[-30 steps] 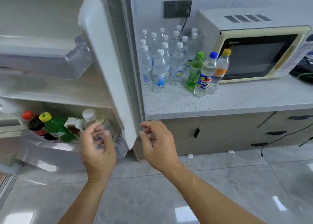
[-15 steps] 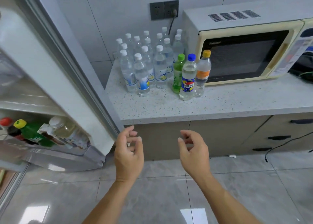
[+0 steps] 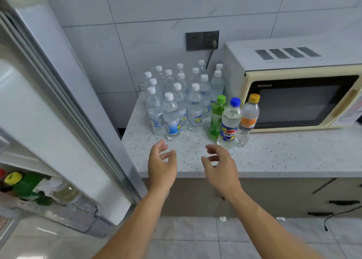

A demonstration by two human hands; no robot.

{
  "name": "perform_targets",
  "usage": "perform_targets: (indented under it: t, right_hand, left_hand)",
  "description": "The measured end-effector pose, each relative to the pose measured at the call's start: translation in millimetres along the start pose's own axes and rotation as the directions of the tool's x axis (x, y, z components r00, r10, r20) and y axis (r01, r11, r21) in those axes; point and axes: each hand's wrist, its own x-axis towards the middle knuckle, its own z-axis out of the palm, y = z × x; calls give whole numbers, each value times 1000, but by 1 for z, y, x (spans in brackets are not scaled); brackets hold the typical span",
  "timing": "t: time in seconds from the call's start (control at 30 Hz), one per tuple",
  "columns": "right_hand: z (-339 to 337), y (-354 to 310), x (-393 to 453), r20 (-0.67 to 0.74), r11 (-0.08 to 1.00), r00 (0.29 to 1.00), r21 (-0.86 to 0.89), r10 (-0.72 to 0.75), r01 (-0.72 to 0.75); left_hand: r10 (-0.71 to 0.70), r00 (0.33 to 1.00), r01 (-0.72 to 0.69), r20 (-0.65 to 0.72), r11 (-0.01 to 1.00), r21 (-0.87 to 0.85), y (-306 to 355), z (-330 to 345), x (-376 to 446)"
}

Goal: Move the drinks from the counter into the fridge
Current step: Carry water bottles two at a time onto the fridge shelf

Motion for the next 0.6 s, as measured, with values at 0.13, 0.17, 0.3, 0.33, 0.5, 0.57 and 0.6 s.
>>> perform_targets:
  t: [0.13,0.17,0.3,0.33,0.5,0.57,0.6]
  right_hand:
    - [8,-23,53,-20,1000,1000,-2,-9,9]
    - [12,-26,62,-23,1000,1000,6,-10,10]
    - [26,-28,93,2,997,999,65,35,-35]
    - [28,-27,102,15,996,999,70,48,-49]
    - [33,-21,153,28,992,997,97,72,-75]
    - [35,-20,174,19,995,999,91,37,-38]
    - [36,-21,185,15,995,1000,96,27,-28]
  left_hand:
    - [-26,999,25,-29,1000,-17,20,12,43]
    - [-26,999,26,-34,999,-19,24,14,52]
    - [-48,998,47,-46,998,-38,31,25,77]
    - [-54,997,53,-48,998,-35,32,28,83]
    - [-53,998,54,-25,998,20,30,45,111]
    - [-37,999,38,-11,998,59,32,51,120]
    - [-25,1000,26,-13,996,86,34,55,125]
